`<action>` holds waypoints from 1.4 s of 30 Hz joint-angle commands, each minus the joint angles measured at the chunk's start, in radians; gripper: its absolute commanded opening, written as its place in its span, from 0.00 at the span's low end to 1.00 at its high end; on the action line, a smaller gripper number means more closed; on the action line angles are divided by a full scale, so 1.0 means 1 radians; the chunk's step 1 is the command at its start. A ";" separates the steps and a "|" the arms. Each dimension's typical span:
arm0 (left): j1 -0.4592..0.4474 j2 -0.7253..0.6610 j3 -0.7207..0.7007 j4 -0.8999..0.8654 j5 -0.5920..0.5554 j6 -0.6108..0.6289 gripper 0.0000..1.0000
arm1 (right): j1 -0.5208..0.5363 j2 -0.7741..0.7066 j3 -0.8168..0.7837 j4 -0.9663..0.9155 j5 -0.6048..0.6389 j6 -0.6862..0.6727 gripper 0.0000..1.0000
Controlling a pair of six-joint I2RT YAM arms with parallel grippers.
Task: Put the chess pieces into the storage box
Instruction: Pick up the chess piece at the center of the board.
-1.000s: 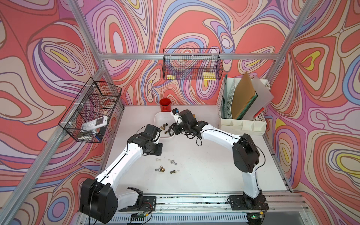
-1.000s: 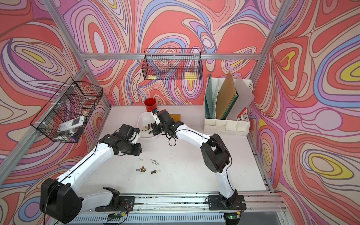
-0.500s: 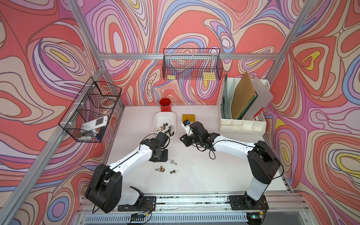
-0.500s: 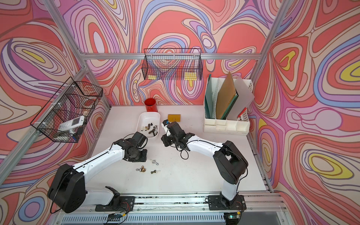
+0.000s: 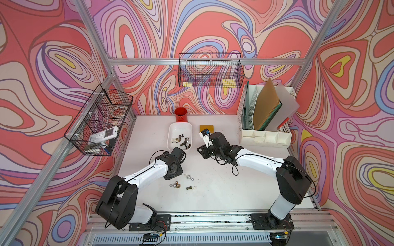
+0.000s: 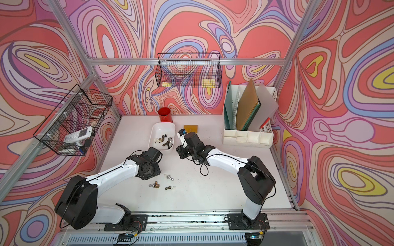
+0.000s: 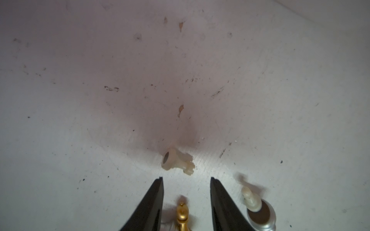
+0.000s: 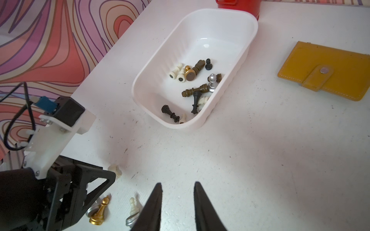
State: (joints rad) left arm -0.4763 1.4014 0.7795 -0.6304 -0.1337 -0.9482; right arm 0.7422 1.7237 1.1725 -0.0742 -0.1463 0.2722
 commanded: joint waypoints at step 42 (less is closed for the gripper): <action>0.016 0.128 0.028 0.044 0.001 0.099 0.06 | 0.000 0.007 0.018 -0.008 -0.011 0.008 0.29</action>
State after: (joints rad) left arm -0.4641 1.5391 0.7906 -0.5583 -0.1600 -0.8864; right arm 0.7422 1.7397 1.1728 -0.0765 -0.1539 0.2752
